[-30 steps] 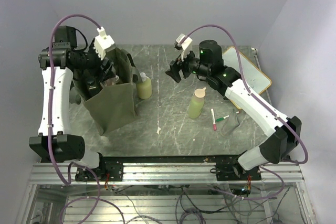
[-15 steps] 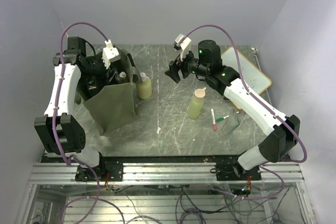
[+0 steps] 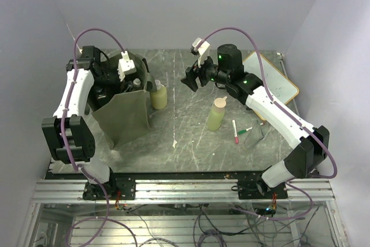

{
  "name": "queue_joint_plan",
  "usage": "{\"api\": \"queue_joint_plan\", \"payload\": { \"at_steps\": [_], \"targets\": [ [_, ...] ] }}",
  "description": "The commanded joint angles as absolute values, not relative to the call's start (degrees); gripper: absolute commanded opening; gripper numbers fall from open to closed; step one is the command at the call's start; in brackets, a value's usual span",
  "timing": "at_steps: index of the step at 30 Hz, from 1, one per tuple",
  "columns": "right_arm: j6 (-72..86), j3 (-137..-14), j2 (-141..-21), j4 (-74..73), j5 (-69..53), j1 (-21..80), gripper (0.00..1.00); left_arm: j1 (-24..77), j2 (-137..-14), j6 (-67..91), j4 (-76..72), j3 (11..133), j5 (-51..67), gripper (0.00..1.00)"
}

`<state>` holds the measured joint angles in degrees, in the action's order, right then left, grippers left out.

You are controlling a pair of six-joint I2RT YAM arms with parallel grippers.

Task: Place the personal care products into the canvas bag
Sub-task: Place the care product in the canvas bag.

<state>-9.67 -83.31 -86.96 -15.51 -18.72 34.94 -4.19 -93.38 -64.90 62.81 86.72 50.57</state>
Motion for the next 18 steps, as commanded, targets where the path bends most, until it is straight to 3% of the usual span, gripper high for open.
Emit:
{"api": "queue_joint_plan", "payload": {
  "at_steps": [1, 12, 18],
  "targets": [
    [-9.1, -83.7, -86.8, -13.7, -19.3, 34.7, 0.73, -2.6, -92.6, -68.8, 58.2, 85.6, 56.2, 0.11],
    [-8.3, -84.2, -87.0, -13.6, -19.9, 34.7, 0.73, -2.2, -96.1, -72.8, 60.1, 84.6, 53.4, 0.30],
    [-8.6, -84.7, -87.3, -13.7, -19.7, 34.8, 0.73, -2.2, -96.3, -73.6, 59.3, 82.1, 53.3, 0.35]
  ]
}}
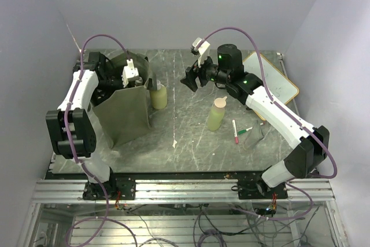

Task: Place the personal care products into the canvas bag
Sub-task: Place the care product in the canvas bag.

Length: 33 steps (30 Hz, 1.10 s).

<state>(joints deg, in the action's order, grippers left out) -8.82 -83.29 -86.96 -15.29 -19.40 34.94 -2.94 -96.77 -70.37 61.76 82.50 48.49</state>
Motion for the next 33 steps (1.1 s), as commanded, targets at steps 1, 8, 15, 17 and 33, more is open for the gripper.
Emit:
{"api": "queue_joint_plan", "payload": {
  "at_steps": [1, 8, 15, 17, 33],
  "targets": [
    [-8.6, -84.7, -87.3, -13.7, -19.7, 34.7, 0.73, -2.3, -96.5, -73.8, 59.9, 82.3, 53.4, 0.36],
    [-8.6, -83.9, -87.0, -13.2, -19.7, 34.8, 0.74, -2.4, -96.8, -76.8, 68.4, 87.3, 52.3, 0.10],
    [-5.6, -87.3, -89.7, -12.3, -19.8, 36.2, 0.74, -2.4, -92.7, -74.3, 67.9, 88.8, 53.9, 0.07],
    [-3.7, -89.4, -91.3, -11.7, -19.8, 37.6, 0.74, -2.4, -92.3, -73.8, 68.0, 88.8, 54.0, 0.07],
    [11.6, -111.4, -109.4, -13.2, -18.8, 43.7, 0.68, -3.2, -90.1, -74.8, 67.5, 86.2, 53.3, 0.07]
  ]
}}
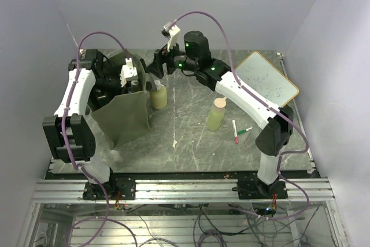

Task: Place the personal care products into the canvas bag
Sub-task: Place the care product in the canvas bag.

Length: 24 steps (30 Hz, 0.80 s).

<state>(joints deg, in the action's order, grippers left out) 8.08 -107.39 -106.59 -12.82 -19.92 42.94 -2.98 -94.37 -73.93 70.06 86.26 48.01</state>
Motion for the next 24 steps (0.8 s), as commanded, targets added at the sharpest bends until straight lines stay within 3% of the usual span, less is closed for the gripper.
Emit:
{"api": "queue_joint_plan", "payload": {
  "at_steps": [1, 16, 19, 24],
  "targets": [
    [11.9, -112.2, -110.2, -13.4, -18.3, 44.0, 0.68, -3.2, -89.9, -74.7, 67.2, 85.9, 53.3, 0.07],
    [14.6, -117.9, -118.2, -18.2, -12.1, 47.6, 0.57, -3.2, -89.6, -77.4, 67.6, 83.2, 52.1, 0.07],
    [15.1, -118.2, -119.1, -18.5, -11.1, 48.2, 0.50, -3.2, -89.5, -78.0, 67.2, 82.4, 51.6, 0.07],
    [15.2, -119.2, -119.1, -18.4, -9.9, 48.5, 0.23, -3.2, -89.6, -78.2, 66.7, 82.2, 52.1, 0.07]
  ]
}}
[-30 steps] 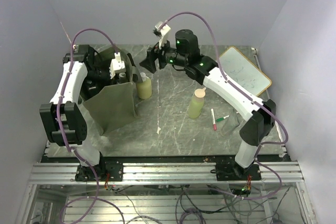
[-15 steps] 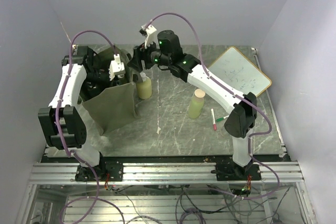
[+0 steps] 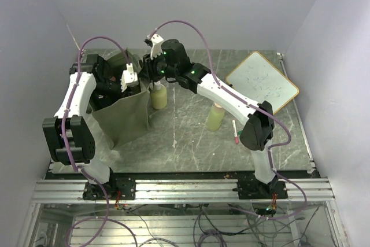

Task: Place the personal care products into the canvas bag
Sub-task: Place the care product in the canvas bag.

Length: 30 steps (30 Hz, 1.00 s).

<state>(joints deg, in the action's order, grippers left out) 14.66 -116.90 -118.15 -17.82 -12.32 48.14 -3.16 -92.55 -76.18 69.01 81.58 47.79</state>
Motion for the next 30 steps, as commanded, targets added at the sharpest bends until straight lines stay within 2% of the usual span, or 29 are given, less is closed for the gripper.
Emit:
{"api": "queue_joint_plan", "payload": {
  "at_steps": [1, 5, 23, 30],
  "targets": [
    [15.3, -119.3, -118.9, -18.3, -9.7, 48.6, 0.17, -3.2, -89.6, -78.3, 66.6, 82.2, 52.2, 0.07],
    [15.8, -120.2, -118.2, -17.6, -9.6, 48.6, 0.00, -3.2, -90.0, -79.3, 68.0, 83.2, 52.0, 0.07],
    [16.5, -122.0, -115.2, -13.0, -14.5, 48.6, 0.00, -3.2, -95.2, -80.3, 67.2, 83.2, 48.8, 0.07],
    [14.9, -119.1, -114.0, -12.6, -14.2, 48.6, 0.00, -2.8, -95.6, -76.8, 61.3, 81.4, 50.9, 0.07]
  ]
}}
